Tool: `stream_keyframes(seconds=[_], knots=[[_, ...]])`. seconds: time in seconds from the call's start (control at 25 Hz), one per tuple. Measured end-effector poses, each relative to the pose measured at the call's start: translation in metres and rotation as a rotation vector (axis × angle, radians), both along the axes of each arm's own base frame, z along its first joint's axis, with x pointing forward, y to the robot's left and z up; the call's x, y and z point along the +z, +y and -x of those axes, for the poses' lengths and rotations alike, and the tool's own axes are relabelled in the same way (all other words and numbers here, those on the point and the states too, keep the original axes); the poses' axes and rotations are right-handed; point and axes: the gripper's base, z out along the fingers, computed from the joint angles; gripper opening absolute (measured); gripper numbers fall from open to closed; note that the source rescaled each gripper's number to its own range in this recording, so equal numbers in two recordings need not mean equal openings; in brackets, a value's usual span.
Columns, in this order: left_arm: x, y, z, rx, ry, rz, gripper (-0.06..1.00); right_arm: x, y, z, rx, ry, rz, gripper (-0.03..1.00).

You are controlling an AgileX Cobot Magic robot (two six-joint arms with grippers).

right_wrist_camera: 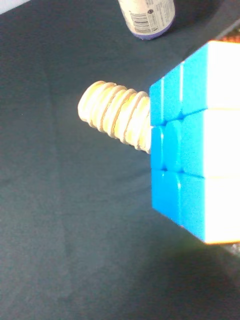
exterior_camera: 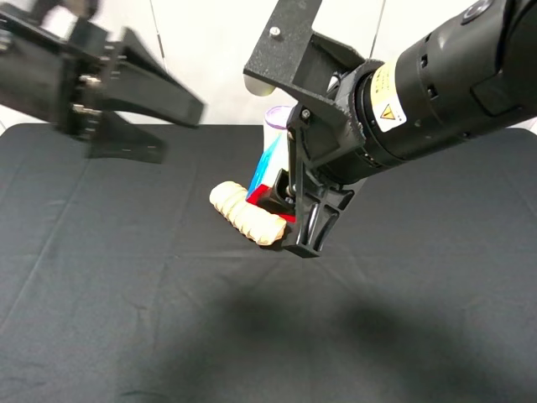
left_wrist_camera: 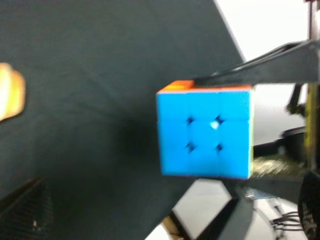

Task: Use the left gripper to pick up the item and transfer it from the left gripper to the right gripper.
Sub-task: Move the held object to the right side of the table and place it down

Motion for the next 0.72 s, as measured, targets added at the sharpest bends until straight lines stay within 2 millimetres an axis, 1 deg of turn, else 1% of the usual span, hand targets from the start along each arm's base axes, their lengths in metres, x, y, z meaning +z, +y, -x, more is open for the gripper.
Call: stream_keyframes(seconds=[0.08, 0.24, 0.36, 0.52, 0.6, 0.72], knots=[[0.009, 0.014, 0.007, 0.044, -0.027, -0.052, 0.96, 0.000, 0.000, 0.000, 0.000, 0.000, 0.000, 0.04], [0.030, 0.038, 0.031, 0.127, -0.093, -0.159, 0.96, 0.000, 0.000, 0.000, -0.003, 0.002, -0.004, 0.04], [0.044, 0.052, 0.055, 0.197, -0.145, -0.260, 0.96, 0.000, 0.000, 0.000, -0.005, 0.004, -0.006, 0.04], [0.060, 0.071, 0.089, 0.339, -0.210, -0.378, 0.96, 0.000, 0.000, 0.000, -0.017, 0.012, -0.014, 0.04], [0.068, 0.078, 0.109, 0.400, -0.251, -0.415, 0.96, 0.000, 0.000, 0.000, -0.021, 0.015, -0.017, 0.04], [0.074, 0.088, 0.138, 0.466, -0.284, -0.458, 0.96, 0.000, 0.000, 0.000, -0.023, 0.017, -0.018, 0.04]])
